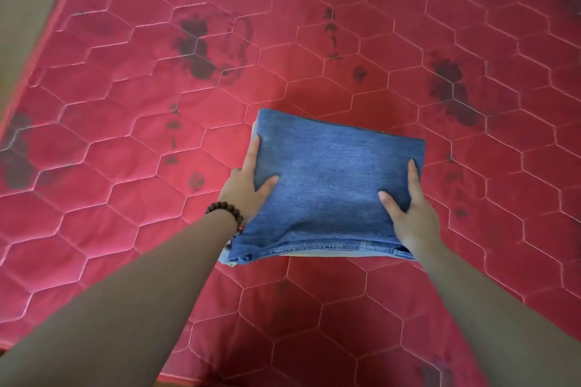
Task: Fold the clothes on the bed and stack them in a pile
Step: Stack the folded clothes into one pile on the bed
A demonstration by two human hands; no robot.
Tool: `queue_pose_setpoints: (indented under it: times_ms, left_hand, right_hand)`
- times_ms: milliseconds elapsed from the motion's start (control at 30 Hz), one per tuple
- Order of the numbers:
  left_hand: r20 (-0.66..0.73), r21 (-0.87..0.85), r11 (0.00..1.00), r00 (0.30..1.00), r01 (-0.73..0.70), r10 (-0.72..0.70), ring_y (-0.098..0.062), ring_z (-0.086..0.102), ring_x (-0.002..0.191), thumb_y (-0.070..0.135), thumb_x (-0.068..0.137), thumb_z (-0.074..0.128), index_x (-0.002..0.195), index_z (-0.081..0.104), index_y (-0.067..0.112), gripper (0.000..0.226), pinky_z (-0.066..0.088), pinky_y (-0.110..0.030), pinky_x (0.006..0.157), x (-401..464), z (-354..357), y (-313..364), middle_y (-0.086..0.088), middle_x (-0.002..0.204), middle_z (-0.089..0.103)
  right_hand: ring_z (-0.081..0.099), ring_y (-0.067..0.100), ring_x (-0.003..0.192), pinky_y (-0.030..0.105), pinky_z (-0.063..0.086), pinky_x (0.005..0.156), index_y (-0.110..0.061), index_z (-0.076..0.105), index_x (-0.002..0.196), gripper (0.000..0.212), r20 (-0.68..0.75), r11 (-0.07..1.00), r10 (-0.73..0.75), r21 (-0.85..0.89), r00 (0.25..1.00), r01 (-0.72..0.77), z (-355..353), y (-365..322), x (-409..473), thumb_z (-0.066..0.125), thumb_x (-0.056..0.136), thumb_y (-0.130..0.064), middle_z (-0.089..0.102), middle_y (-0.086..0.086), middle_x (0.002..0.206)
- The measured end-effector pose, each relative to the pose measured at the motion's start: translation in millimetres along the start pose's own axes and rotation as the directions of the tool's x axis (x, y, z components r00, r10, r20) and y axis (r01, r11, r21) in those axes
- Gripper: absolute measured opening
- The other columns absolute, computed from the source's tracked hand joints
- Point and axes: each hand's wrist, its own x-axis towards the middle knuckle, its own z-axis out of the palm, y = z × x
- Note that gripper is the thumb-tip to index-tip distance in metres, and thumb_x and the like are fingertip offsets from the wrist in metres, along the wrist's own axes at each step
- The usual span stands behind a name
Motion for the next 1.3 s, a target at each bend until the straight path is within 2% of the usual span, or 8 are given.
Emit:
queue_pose_setpoints:
  times_ms: [133, 400, 567, 700, 833, 1100, 1200, 1300]
  left_hand:
    - [-0.082, -0.114, 0.993, 0.997, -0.027, 0.018, -0.008, 0.058, 0.052, 0.045, 0.091, 0.056, 0.141, -0.002, 0.064, 0.079, 0.045, -0.020, 0.048, -2, -4, -3, -0.001, 0.080, 0.065]
    - [-0.061, 0.003, 0.976, 0.974, 0.219, -0.218, -0.032, 0.046, 0.122, 0.057, 0.084, 0.061, 0.150, 0.023, 0.024, 0.083, 0.043, -0.048, 0.102, 4, 4, -13, -0.012, 0.132, 0.043]
    - [0.003, -0.282, 0.915, 0.954, 0.288, -0.299, -0.015, 0.063, 0.090, 0.057, 0.081, 0.067, 0.115, 0.042, 0.024, 0.054, 0.049, -0.028, 0.066, 0, 2, -10, 0.007, 0.100, 0.060]
    - [-0.002, -0.316, 0.900, 0.948, 0.302, -0.319, -0.014, 0.064, 0.082, 0.048, 0.082, 0.070, 0.106, 0.046, 0.021, 0.044, 0.049, -0.029, 0.061, -3, 0, 4, 0.004, 0.096, 0.062]
    - [-0.063, -0.316, 0.914, 0.955, 0.256, -0.289, -0.016, 0.065, 0.079, 0.041, 0.082, 0.072, 0.098, 0.048, 0.020, 0.036, 0.053, -0.031, 0.064, -10, 1, 25, 0.002, 0.093, 0.063]
    - [0.000, -0.492, 0.865, 0.993, 0.102, -0.117, 0.001, 0.068, 0.069, 0.052, 0.069, 0.076, 0.098, 0.050, 0.033, 0.043, 0.051, -0.015, 0.052, -15, 52, 117, 0.020, 0.081, 0.069]
    - [0.083, -0.424, 0.879, 0.976, 0.216, -0.200, -0.016, 0.069, 0.091, 0.054, 0.073, 0.075, 0.128, 0.042, 0.029, 0.069, 0.056, -0.031, 0.072, -12, 87, 138, 0.002, 0.107, 0.067]
    - [-0.067, -0.042, 0.951, 0.949, 0.306, -0.308, -0.036, 0.046, 0.124, 0.044, 0.082, 0.069, 0.149, 0.023, 0.015, 0.086, 0.043, -0.046, 0.099, -11, 113, 153, -0.018, 0.138, 0.042]
  right_hand:
    - [0.055, 0.015, 0.084, 0.029, 0.043, 0.069, -0.065, -0.003, 0.140, 0.073, -0.098, 0.998, -0.053, 0.038, 0.994, 0.057, 3, 0, -9, 0.048, 0.089, -0.060, 0.051, -0.006, 0.107]
    - [0.041, 0.027, 0.125, 0.045, 0.038, 0.104, -0.068, -0.013, 0.136, 0.078, -0.036, 0.999, -0.015, -0.035, 0.999, 0.014, 8, 4, -5, 0.048, 0.088, -0.063, 0.032, 0.011, 0.143]
    - [0.045, 0.025, 0.129, 0.040, 0.035, 0.101, -0.059, -0.008, 0.143, 0.103, -0.050, 0.883, 0.250, 0.420, 0.967, -0.207, 7, 10, -4, 0.070, 0.075, -0.061, 0.036, 0.008, 0.148]
    - [0.057, 0.020, 0.116, 0.039, 0.045, 0.099, -0.028, 0.026, 0.146, 0.097, 0.205, 0.761, 0.322, 0.525, 0.924, -0.382, 3, 15, 4, 0.076, 0.070, -0.061, 0.054, -0.002, 0.137]
    - [0.069, 0.019, 0.095, 0.042, 0.054, 0.090, -0.023, 0.064, 0.114, 0.054, 0.272, 0.778, 0.272, 0.502, 0.923, -0.377, -13, 17, 6, 0.075, 0.072, -0.057, 0.072, -0.004, 0.104]
    - [0.071, 0.012, 0.076, 0.027, 0.051, 0.062, -0.026, 0.064, 0.087, 0.038, -0.003, 0.883, 0.203, 0.433, 0.979, -0.182, -138, 75, 18, 0.073, 0.072, -0.060, 0.072, -0.010, 0.082]
    - [0.066, 0.016, 0.099, 0.026, 0.049, 0.073, -0.023, 0.058, 0.114, 0.046, -0.008, 0.938, 0.172, 0.307, 0.985, -0.161, -164, 108, 26, 0.069, 0.081, -0.054, 0.067, -0.003, 0.112]
    - [0.031, 0.031, 0.140, 0.048, 0.031, 0.112, -0.020, 0.022, 0.152, 0.081, -0.179, 0.991, 0.084, -0.083, 0.980, -0.100, -161, 133, 29, 0.060, 0.088, -0.054, 0.032, 0.014, 0.152]
